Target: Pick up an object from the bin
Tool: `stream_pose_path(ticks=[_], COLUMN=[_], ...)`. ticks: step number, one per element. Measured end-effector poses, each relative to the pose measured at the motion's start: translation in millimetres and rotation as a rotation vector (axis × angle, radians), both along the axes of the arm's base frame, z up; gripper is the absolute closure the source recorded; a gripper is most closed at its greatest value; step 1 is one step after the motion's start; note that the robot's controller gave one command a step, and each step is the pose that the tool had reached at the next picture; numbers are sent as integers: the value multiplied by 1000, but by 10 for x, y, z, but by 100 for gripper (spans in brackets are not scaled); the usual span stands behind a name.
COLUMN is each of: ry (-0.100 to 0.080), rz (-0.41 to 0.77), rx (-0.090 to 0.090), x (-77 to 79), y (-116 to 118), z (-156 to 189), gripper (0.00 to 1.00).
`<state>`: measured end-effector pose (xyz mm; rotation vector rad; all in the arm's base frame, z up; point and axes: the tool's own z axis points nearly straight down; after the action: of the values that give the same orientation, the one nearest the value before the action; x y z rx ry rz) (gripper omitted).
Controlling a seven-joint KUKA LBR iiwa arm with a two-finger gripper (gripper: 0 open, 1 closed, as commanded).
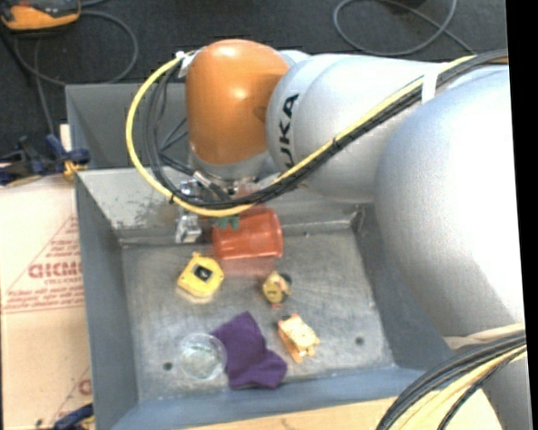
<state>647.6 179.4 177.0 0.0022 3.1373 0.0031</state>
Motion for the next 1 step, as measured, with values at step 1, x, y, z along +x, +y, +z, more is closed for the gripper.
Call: stream_pose_path(ticks=[1], ry=[0], rz=[0], rx=[0], x=[0], y=[0], z=[0], gripper=[100])
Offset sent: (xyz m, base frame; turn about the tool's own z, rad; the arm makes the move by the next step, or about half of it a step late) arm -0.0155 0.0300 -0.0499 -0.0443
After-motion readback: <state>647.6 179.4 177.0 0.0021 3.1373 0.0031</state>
